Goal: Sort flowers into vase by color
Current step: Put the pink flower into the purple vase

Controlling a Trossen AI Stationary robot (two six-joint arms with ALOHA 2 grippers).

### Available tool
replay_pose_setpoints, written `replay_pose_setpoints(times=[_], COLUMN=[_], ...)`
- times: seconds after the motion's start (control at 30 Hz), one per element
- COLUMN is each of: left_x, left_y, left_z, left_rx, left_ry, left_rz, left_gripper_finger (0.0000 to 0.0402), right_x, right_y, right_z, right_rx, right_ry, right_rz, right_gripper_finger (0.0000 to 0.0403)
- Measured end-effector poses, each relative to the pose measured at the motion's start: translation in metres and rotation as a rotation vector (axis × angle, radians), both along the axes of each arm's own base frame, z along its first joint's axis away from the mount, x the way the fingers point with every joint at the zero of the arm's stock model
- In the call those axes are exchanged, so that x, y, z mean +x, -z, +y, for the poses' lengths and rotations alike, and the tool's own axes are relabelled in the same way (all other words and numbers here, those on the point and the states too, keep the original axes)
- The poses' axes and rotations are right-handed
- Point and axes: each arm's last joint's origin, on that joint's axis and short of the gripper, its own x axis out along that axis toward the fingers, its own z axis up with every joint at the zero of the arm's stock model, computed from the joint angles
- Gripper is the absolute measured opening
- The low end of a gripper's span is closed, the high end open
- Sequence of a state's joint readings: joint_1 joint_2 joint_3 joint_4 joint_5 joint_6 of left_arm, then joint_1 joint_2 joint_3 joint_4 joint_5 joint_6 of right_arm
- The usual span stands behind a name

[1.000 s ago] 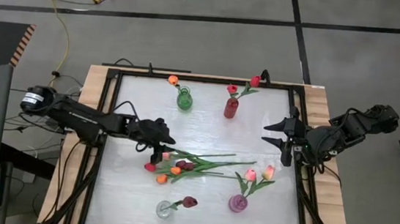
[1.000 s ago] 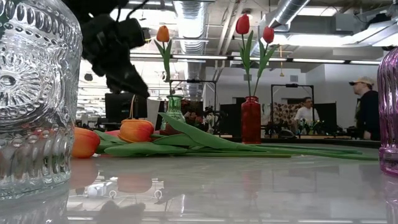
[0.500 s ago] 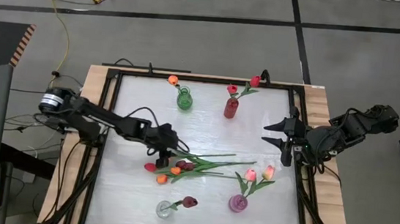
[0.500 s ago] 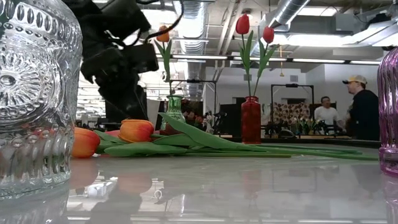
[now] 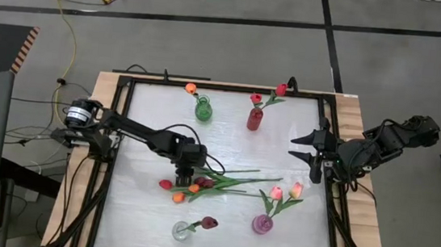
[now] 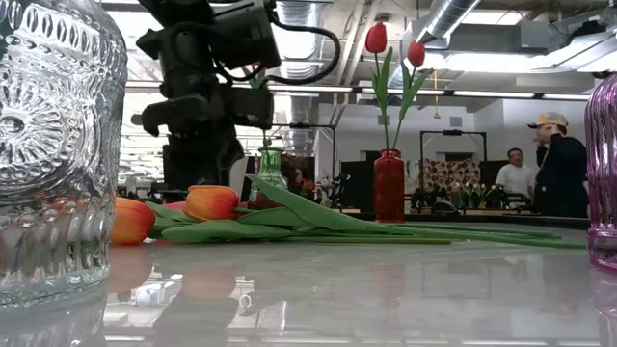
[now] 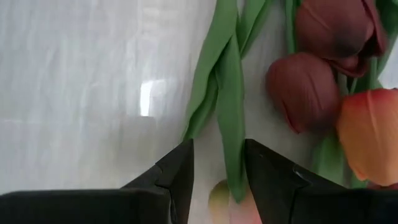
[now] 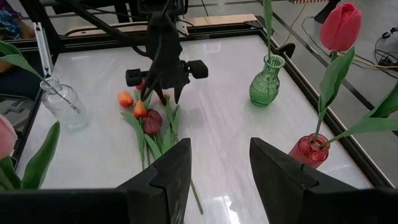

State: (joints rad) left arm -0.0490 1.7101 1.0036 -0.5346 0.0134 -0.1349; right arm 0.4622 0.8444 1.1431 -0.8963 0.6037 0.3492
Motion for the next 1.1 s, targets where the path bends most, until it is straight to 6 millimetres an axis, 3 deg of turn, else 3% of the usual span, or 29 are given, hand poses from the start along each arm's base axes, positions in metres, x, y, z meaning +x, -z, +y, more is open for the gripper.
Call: replay_pose_setpoints(times=[0.7, 1.1], left_x=[0.001, 0.001], left_y=[0.017, 0.016], left_z=[-0.006, -0.005], left_rx=[0.041, 0.055], left_ry=[0.006, -0.003], left_rz=[0.068, 0.071], left_gripper_finger=[0.0124, 0.0023], right_x=[0.000, 0.007], right_y=[0.000, 0.003], right_z=[0.000, 0.003], right_rx=[0.000, -0.012], right_ry=[0.000, 0.000], right_rz=[0.001, 0.024], right_gripper_finger=[0.0189, 0.0189])
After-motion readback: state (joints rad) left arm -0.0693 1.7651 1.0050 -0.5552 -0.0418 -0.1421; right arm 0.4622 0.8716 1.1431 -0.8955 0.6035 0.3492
